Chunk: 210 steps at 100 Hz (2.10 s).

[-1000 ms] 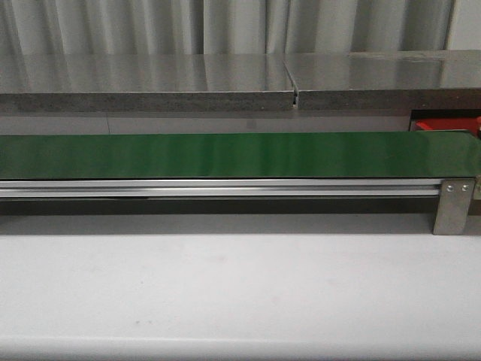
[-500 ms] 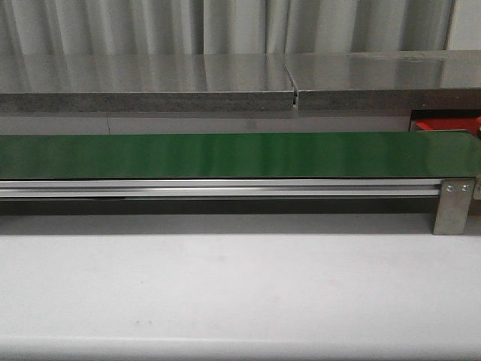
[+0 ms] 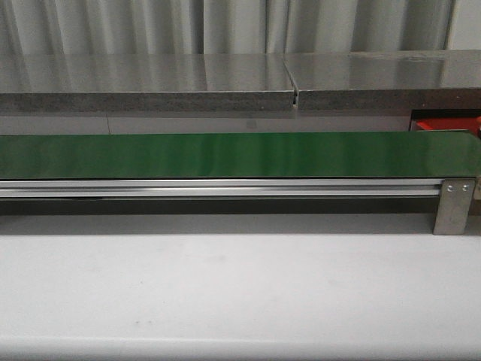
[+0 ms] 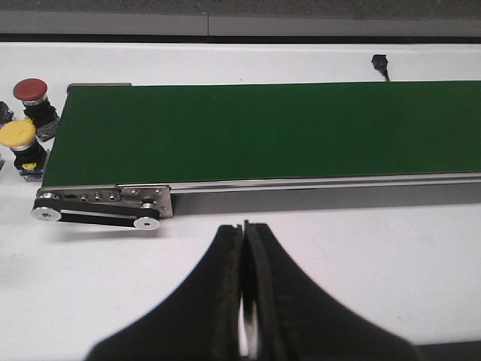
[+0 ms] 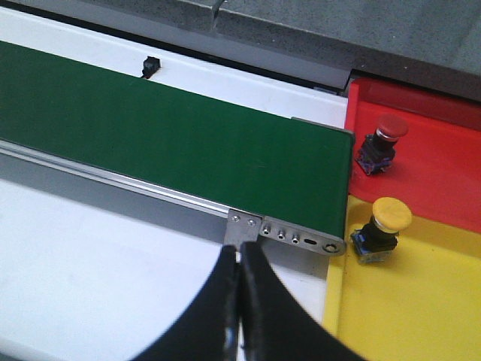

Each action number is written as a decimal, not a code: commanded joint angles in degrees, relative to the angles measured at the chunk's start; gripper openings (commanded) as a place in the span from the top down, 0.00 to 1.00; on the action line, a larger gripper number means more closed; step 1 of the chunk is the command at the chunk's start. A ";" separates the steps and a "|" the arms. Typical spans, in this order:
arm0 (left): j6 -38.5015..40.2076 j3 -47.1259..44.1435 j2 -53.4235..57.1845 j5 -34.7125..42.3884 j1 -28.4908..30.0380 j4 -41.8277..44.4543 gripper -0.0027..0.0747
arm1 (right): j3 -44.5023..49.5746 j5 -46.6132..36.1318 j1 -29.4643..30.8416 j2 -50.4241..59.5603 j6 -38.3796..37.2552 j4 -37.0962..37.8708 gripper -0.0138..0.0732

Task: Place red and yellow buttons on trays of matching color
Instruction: 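Move the left gripper over another red button in the cluster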

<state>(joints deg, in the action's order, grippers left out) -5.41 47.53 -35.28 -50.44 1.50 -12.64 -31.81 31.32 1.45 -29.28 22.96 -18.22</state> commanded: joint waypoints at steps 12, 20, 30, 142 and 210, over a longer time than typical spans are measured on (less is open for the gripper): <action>3.44 1.65 -5.36 5.52 -0.39 -0.66 0.99 | -1.48 -4.44 0.05 -0.05 -0.27 -0.68 0.93; 3.57 1.89 -9.92 8.13 -0.39 -1.02 0.99 | -1.48 -4.44 0.05 -0.05 -0.27 -0.68 0.93; 4.84 2.82 -13.72 9.95 -0.39 -1.14 0.99 | -1.48 -4.44 0.05 -0.05 -0.27 -0.68 0.93; 5.72 16.54 -45.88 4.12 36.31 -4.79 0.45 | -1.48 -4.37 0.05 -0.05 -0.27 -0.68 0.93; 5.41 20.52 -61.13 6.95 40.50 -4.55 0.45 | -1.48 -4.37 0.05 -0.05 -0.27 -0.68 0.93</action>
<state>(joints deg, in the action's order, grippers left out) 0.00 64.88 -97.12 -45.57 41.88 -16.04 -31.81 31.27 1.45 -29.28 22.96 -18.22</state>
